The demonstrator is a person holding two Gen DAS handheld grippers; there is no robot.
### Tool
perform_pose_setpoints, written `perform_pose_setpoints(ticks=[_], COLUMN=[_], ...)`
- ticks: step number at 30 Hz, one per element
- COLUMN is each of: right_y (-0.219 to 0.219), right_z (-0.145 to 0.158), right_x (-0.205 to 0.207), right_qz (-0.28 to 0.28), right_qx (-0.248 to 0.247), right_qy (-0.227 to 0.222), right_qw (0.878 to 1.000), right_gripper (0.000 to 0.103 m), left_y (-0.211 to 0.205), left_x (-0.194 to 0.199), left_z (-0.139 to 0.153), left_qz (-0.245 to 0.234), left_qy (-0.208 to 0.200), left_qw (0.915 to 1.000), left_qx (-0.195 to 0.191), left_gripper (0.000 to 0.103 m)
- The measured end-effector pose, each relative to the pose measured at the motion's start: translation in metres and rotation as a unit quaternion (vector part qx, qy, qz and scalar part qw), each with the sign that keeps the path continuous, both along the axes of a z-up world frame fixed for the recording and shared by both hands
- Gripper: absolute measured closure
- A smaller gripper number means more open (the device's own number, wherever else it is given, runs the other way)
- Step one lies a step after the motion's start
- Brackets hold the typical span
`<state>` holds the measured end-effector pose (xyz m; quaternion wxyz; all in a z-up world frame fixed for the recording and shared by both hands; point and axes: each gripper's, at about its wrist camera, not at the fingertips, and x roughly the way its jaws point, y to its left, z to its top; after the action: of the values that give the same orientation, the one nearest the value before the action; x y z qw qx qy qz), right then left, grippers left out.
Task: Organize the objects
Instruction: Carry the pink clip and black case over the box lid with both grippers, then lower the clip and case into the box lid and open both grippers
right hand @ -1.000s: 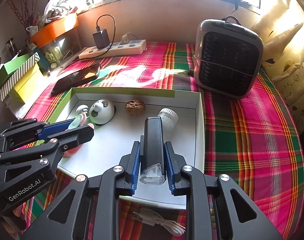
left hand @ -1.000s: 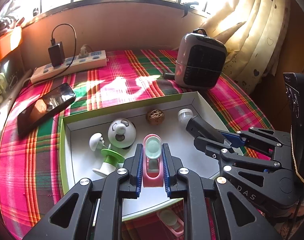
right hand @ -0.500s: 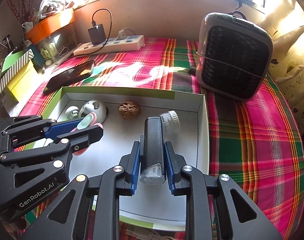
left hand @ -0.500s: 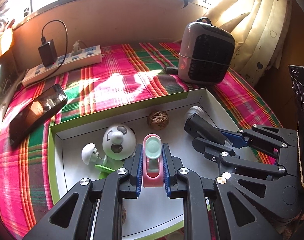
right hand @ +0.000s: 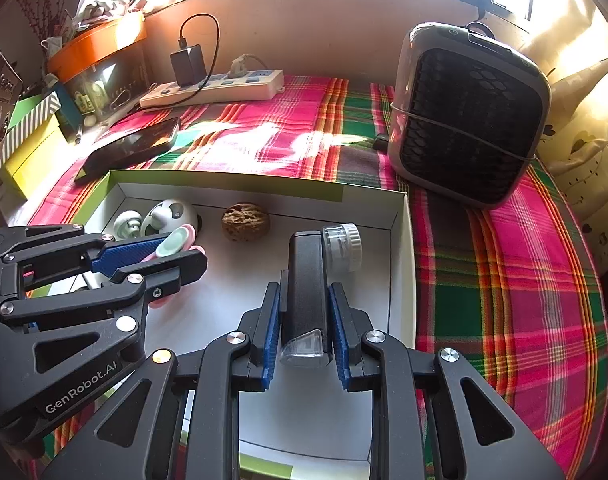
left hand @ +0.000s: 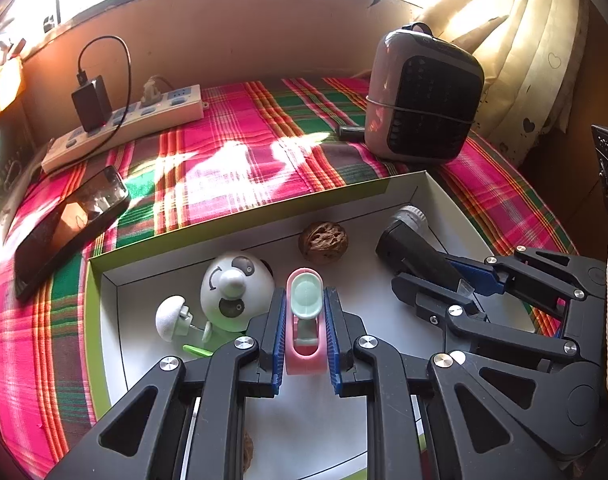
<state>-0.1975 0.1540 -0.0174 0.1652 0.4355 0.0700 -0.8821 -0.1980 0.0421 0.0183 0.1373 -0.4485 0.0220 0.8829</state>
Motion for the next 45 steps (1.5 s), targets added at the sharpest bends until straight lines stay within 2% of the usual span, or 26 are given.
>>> perform_pose_setpoints(ticks=[18,27,32,40,43,45], right_y=[-0.001,0.002,0.002,0.005,0.007,0.008], right_z=[-0.001,-0.001,0.0,0.005,0.005,0.005], right_x=[-0.001,0.0,0.001,0.005,0.008,0.01], right_qz=[0.001,-0.004,-0.005,-0.006,-0.01,-0.011], right_qx=[0.001,-0.002,-0.003,-0.01,-0.013,-0.015], right_qy=[0.006,0.007,0.009,0.015,0.017,0.017], right_qw=[1.0,1.0,1.0,1.0,1.0,1.0], right_gripper=[0.078,0.078,0.074,0.073,0.065,0.065], left_y=[-0.001,-0.002,-0.003,-0.005,-0.005,-0.005], left_x=[-0.005,-0.005,-0.005,0.0,0.005,0.008], left_z=[-0.007,-0.007,-0.007,-0.006,-0.003,-0.002], left_qz=[0.006,0.011,0.013,0.013,0.011,0.012], left_qy=[-0.013,-0.015,-0.015,-0.006,-0.002,-0.001], left_qw=[0.9999,0.9998,0.9998,0.9999,0.9999,0.9999], left_qx=[0.005,0.007,0.006,0.0,-0.001,-0.002], left_gripper=[0.086,0.079,0.076,0.075,0.075,0.075])
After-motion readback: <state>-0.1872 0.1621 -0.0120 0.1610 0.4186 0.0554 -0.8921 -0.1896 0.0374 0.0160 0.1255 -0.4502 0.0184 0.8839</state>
